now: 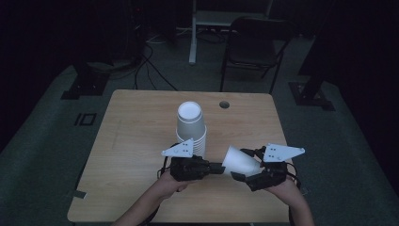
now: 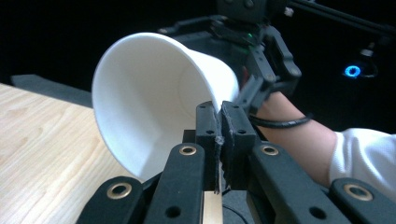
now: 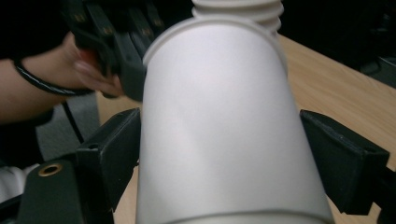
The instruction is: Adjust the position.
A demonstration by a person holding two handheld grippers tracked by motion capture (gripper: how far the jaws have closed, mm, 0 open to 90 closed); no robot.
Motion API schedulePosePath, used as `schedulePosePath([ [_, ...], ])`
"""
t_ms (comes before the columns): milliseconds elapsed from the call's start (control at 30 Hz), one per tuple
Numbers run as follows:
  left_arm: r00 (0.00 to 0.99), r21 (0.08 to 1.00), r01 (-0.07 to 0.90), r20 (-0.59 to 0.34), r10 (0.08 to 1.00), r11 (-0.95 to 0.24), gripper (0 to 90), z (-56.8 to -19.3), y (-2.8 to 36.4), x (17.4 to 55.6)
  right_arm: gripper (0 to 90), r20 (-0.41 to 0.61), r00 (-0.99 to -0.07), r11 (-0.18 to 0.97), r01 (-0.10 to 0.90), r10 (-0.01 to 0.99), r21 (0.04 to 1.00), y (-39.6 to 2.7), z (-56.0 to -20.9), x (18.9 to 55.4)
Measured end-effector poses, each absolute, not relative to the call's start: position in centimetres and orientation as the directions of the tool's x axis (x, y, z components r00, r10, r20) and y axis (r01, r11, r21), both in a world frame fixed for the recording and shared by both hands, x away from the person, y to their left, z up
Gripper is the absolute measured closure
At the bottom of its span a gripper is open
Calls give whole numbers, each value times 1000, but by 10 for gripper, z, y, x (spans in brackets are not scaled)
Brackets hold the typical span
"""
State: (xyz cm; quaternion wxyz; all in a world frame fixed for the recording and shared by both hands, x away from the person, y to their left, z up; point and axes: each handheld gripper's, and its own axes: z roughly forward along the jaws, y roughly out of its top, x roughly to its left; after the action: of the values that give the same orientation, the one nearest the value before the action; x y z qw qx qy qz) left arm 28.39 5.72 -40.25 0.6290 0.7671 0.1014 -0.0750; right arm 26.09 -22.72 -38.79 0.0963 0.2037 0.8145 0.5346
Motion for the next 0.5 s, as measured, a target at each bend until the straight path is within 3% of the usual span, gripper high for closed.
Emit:
schedulePosePath([
  [300, 970, 933, 242, -223, 98, -267, 874, -403, 49, 282, 154, 53, -894, 424, 263, 445, 867, -222, -408, 261],
  [500, 965, 921, 259, -235, 117, -292, 875, -401, 50, 283, 125, 91, -882, 380, 289, 462, 878, -237, -408, 259],
])
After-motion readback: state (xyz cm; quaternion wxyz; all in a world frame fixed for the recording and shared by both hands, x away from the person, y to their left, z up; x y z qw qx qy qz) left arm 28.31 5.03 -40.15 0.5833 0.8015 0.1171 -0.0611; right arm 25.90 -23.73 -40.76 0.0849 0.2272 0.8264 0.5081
